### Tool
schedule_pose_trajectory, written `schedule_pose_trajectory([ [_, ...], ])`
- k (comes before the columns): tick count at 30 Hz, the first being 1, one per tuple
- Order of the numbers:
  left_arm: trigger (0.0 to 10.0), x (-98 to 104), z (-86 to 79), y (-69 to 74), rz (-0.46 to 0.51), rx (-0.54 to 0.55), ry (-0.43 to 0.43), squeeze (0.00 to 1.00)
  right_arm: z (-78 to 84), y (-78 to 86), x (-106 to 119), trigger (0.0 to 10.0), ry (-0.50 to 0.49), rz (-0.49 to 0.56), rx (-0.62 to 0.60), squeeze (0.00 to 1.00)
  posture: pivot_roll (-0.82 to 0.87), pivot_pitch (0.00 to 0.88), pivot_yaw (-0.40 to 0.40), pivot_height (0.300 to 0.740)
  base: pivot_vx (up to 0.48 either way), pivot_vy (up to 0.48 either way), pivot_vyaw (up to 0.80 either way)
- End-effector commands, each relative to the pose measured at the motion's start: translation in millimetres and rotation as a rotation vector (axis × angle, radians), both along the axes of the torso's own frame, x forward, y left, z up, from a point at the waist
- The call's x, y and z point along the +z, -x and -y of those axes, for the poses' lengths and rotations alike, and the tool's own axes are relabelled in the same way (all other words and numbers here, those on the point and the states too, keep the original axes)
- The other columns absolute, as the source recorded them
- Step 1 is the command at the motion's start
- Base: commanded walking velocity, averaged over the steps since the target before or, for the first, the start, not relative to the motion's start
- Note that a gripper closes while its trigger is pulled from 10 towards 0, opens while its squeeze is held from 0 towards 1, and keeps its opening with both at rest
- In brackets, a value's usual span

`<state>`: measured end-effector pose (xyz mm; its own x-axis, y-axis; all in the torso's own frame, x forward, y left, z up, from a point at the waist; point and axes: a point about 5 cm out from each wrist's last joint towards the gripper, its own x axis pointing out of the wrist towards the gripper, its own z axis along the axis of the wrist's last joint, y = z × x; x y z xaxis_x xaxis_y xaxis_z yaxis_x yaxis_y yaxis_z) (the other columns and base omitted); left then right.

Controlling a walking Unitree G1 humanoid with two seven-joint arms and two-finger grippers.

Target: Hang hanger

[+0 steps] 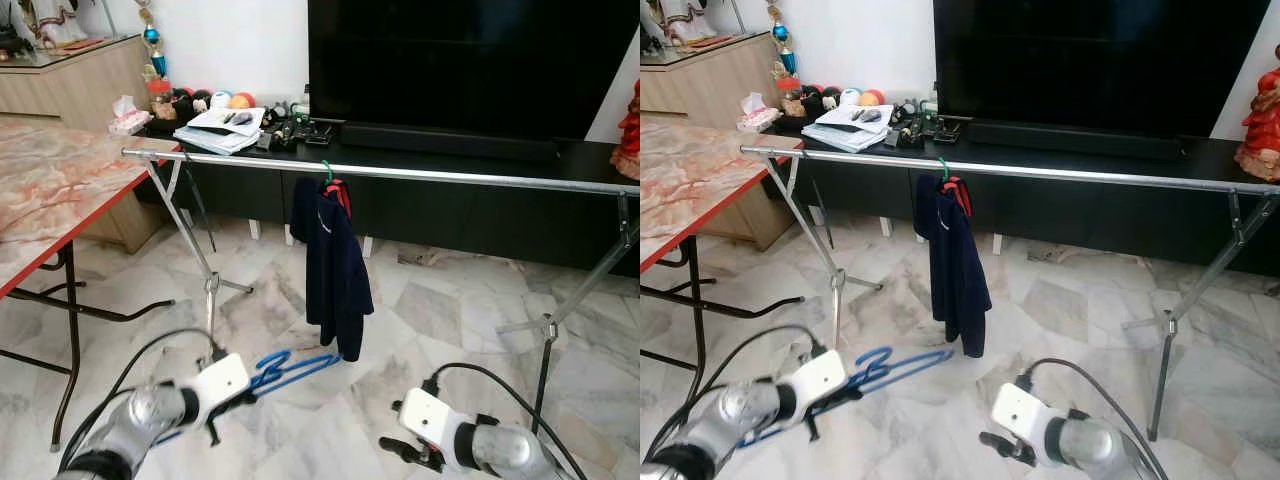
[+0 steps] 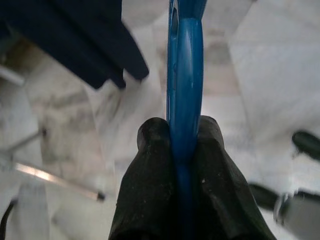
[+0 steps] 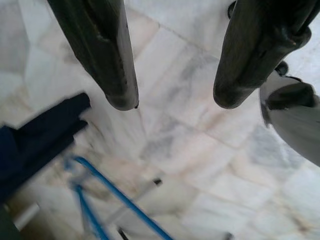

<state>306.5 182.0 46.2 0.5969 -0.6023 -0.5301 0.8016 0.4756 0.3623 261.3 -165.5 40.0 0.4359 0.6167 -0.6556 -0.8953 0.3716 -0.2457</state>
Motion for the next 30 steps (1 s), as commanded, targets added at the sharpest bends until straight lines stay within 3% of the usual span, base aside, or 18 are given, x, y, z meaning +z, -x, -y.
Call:
schedule_pose_trajectory([
  [1, 10.0, 4.3, 5.0, -1.3, -0.014, -0.055, 0.015, 0.0, -9.4, -1.8, 8.0, 10.0, -0.052, -0.011, 0.079, 0.0, 0.03, 0.035, 0.076, 0.74, 0.0, 0.0, 0.0],
  [5, 10.0, 4.3, 11.7, 1.3, -0.066, -0.165, -0.007, 0.0, -17.5, -0.3, 15.1, 10.0, -0.129, -0.052, 0.163, 0.0, 0.03, 0.035, 0.082, 0.74, 0.0, 0.0, 0.0],
  [7, 10.0, 3.8, 12.4, 3.3, -0.097, -0.277, -0.096, 0.0, -17.5, 1.9, 20.8, 10.0, -0.155, -0.082, 0.235, 0.0, 0.03, 0.037, 0.092, 0.74, 0.0, 0.0, 0.0],
  [13, 10.0, 6.0, 16.0, 4.5, -0.125, -0.376, -0.142, 0.0, -17.7, -3.0, 30.9, 10.0, -0.196, -0.035, 0.259, 0.0, 0.02, 0.037, 0.105, 0.74, 0.0, 0.0, 0.0],
  [20, 10.0, 15.1, 28.6, -1.4, -0.123, -0.439, -0.126, 0.0, -23.5, -1.9, 24.6, 10.0, -0.184, -0.037, 0.322, 0.0, 0.02, 0.036, 0.115, 0.74, 0.0, 0.0, 0.0],
  [26, 10.0, 13.1, 24.8, -2.0, -0.117, -0.339, -0.042, 0.0, -16.6, -13.5, 26.1, 10.0, -0.217, 0.027, 0.156, 0.0, 0.02, 0.029, 0.113, 0.74, 0.0, 0.0, 0.0],
  [27, 10.0, 10.2, 21.6, 0.2, -0.11, -0.306, -0.026, 0.0, -9.8, -18.9, 26.0, 10.0, -0.231, 0.072, 0.054, 0.0, 0.02, 0.033, 0.106, 0.74, 0.0, 0.0, 0.0],
  [30, 10.0, 7.2, 18.0, 2.8, -0.119, -0.271, 0.001, 0.0, -2.7, -20.1, 23.5, 10.0, -0.276, 0.084, -0.053, 0.0, 0.02, 0.035, 0.097, 0.74, 0.0, 0.0, 0.0],
])
